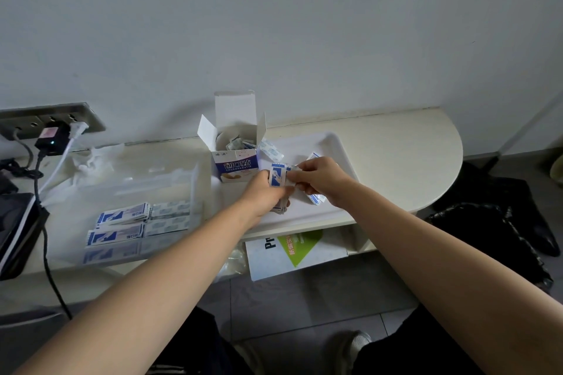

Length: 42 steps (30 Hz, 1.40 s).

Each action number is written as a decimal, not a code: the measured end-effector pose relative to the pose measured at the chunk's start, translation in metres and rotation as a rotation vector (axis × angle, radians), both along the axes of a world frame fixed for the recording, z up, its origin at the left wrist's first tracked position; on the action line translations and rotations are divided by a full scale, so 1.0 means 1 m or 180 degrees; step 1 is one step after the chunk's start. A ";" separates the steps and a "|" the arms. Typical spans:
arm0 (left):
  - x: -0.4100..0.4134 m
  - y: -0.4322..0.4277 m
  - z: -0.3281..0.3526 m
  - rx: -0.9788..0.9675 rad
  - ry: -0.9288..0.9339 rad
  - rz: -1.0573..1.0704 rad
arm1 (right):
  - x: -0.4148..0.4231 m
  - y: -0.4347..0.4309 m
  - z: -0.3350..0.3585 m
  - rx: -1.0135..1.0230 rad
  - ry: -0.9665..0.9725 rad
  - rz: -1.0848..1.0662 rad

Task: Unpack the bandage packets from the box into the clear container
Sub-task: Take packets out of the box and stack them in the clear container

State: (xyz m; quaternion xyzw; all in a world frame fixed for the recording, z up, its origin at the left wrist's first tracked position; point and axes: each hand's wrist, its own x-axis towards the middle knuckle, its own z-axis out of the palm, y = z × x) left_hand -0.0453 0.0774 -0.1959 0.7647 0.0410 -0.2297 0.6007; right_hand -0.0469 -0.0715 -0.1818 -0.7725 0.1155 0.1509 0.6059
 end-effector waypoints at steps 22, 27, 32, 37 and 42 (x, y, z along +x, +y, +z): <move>-0.009 0.047 0.011 -0.0534 0.0204 0.0065 | -0.002 0.025 0.007 -0.0759 -0.0801 -0.0160; -0.017 0.042 0.017 -0.0759 0.0573 -0.0161 | -0.005 0.034 0.007 -0.0269 -0.0249 0.0451; -0.018 0.045 0.016 -0.0771 0.0472 0.0124 | -0.006 0.027 0.002 0.0423 -0.0064 -0.0014; -0.019 0.050 0.015 -0.0778 0.0509 0.0265 | -0.011 0.019 0.000 0.0699 0.0213 0.0146; -0.019 0.053 0.018 -0.0926 0.0746 0.0304 | -0.014 0.014 -0.003 0.0874 0.0243 0.0257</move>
